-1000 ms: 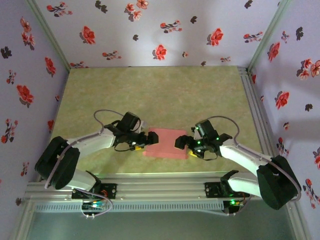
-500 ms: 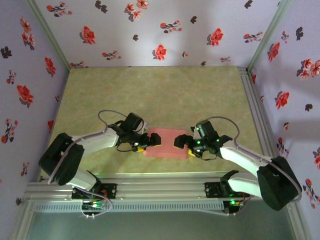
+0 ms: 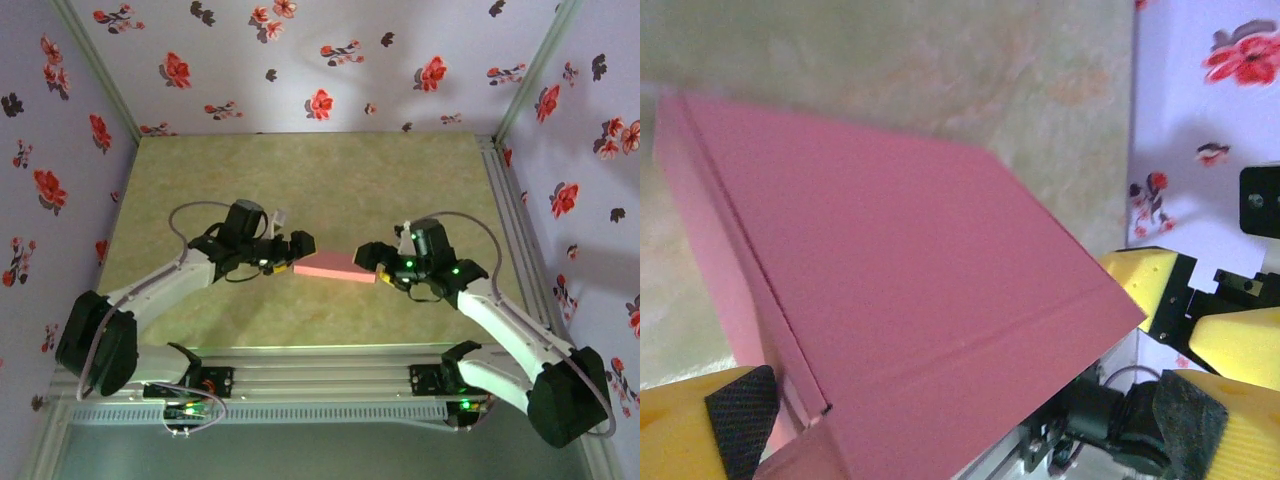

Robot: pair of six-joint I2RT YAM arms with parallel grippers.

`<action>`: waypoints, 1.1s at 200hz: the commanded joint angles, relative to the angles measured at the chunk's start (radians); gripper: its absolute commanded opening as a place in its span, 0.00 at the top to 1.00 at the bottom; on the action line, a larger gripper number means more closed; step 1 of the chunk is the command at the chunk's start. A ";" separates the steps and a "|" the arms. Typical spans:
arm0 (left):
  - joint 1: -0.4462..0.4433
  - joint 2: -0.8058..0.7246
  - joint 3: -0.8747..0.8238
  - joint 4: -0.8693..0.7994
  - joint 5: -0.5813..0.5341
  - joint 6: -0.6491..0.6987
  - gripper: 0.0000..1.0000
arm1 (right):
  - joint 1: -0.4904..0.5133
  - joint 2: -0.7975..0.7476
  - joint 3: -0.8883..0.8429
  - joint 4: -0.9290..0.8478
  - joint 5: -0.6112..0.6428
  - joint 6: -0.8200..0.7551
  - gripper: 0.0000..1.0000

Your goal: Fold the paper box

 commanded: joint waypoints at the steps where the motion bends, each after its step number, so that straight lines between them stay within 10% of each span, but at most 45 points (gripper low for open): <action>1: 0.013 -0.005 0.040 0.042 0.048 -0.034 0.00 | -0.025 0.022 0.062 -0.014 -0.044 -0.036 0.04; 120: 0.059 0.086 0.064 0.155 0.033 -0.075 0.00 | -0.095 0.150 0.106 0.037 -0.064 -0.051 0.05; 220: 0.091 0.008 0.136 -0.099 -0.059 0.122 0.00 | -0.104 0.136 0.150 -0.088 -0.007 -0.153 0.05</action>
